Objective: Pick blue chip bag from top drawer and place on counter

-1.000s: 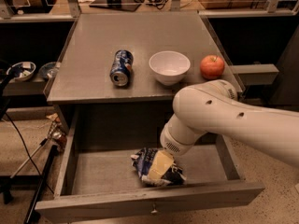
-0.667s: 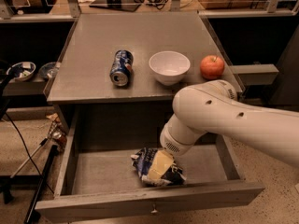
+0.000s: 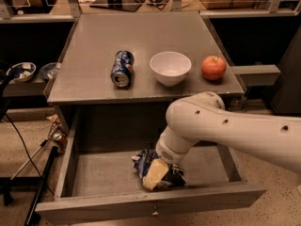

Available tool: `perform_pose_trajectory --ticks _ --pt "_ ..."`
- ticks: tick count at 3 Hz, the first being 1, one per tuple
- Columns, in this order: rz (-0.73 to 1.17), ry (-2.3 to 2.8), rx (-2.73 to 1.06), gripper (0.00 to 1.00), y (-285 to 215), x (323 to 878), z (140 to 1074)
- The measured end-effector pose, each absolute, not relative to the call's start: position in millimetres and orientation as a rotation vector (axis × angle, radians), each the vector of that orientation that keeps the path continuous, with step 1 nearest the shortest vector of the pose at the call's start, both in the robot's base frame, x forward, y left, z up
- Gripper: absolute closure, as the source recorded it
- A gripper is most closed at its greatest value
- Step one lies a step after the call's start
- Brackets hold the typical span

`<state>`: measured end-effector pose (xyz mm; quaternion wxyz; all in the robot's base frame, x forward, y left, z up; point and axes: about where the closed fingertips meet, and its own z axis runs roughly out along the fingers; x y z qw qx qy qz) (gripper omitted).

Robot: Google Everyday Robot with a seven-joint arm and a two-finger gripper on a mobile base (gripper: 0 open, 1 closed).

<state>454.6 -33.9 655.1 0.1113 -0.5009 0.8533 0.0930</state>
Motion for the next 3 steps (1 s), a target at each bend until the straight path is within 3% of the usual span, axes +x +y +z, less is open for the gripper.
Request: perform_pose_trajectory --ticks 1,3 --pt "0.225 2.495 -1.444 0.00 -34 487 678" --pt "0.227 2.484 -1.435 0.00 -25 481 653"
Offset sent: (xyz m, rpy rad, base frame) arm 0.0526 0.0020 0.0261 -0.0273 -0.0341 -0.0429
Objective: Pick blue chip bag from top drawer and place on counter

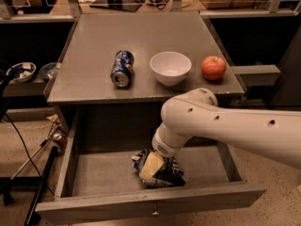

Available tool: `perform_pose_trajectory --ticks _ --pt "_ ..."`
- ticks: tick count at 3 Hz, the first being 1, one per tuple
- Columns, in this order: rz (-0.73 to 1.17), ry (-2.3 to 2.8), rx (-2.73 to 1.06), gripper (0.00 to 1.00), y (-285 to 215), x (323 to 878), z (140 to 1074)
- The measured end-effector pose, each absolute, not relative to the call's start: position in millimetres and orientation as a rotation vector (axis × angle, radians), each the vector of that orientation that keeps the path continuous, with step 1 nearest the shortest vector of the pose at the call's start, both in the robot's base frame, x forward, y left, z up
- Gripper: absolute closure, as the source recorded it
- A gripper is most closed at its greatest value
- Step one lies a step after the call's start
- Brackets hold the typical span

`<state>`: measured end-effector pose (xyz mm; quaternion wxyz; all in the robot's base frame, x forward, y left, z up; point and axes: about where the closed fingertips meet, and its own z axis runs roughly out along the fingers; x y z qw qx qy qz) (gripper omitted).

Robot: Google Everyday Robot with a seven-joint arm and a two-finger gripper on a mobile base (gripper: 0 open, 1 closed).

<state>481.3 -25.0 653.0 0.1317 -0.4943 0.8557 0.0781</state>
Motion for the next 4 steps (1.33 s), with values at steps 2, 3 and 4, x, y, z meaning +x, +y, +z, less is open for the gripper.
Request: perform_pose_trajectory --ticks 2,3,4 --pt "0.239 2.511 -1.417 0.00 -31 473 644" --pt "0.250 2.517 -1.415 0.00 -30 471 641" --pt "0.286 2.535 -1.414 0.00 -27 466 630"
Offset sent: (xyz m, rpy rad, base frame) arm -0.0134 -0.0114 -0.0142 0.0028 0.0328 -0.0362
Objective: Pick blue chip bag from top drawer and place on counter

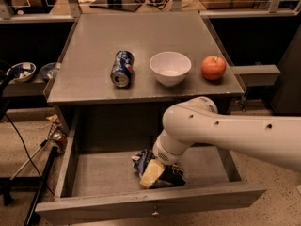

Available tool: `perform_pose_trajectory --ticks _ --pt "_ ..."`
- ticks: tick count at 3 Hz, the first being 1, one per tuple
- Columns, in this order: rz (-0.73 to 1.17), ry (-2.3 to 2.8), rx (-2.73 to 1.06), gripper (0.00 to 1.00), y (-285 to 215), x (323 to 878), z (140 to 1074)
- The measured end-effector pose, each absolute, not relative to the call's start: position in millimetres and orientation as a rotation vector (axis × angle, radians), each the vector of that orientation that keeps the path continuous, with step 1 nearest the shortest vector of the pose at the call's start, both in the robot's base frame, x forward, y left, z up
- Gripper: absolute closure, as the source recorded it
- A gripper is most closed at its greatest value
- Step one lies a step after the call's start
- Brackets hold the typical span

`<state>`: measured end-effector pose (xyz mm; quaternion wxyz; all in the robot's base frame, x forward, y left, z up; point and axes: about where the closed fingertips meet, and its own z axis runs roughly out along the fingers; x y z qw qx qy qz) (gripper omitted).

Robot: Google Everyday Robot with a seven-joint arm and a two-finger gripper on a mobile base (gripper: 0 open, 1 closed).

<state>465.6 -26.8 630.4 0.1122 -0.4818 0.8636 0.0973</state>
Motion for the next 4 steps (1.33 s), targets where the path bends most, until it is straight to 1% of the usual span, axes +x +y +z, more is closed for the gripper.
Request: perform_pose_trajectory --ticks 3,4 --pt "0.331 2.566 -1.378 0.00 -26 473 611" --pt "0.331 2.566 -1.378 0.18 -26 473 611"
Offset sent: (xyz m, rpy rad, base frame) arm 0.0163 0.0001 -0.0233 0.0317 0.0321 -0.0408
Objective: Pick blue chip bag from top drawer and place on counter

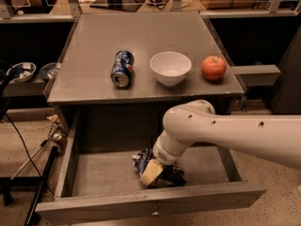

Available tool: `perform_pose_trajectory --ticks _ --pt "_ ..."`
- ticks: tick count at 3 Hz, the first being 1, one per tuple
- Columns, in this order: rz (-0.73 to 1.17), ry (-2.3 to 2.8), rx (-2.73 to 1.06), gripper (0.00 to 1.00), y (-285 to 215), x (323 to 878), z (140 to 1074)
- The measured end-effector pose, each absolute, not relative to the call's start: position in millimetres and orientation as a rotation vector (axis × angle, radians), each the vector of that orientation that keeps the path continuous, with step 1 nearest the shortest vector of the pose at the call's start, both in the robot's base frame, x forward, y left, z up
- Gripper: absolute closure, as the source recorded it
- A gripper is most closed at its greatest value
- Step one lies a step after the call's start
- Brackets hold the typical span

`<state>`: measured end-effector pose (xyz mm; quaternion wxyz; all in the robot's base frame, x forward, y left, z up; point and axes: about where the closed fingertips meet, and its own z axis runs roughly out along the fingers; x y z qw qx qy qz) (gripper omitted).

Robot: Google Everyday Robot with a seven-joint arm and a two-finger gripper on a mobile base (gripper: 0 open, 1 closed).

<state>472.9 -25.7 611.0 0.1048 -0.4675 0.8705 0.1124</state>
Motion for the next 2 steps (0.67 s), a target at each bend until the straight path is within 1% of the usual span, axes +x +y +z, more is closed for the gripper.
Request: perform_pose_trajectory --ticks 2 --pt "0.331 2.566 -1.378 0.65 -25.7 472.9 611.0"
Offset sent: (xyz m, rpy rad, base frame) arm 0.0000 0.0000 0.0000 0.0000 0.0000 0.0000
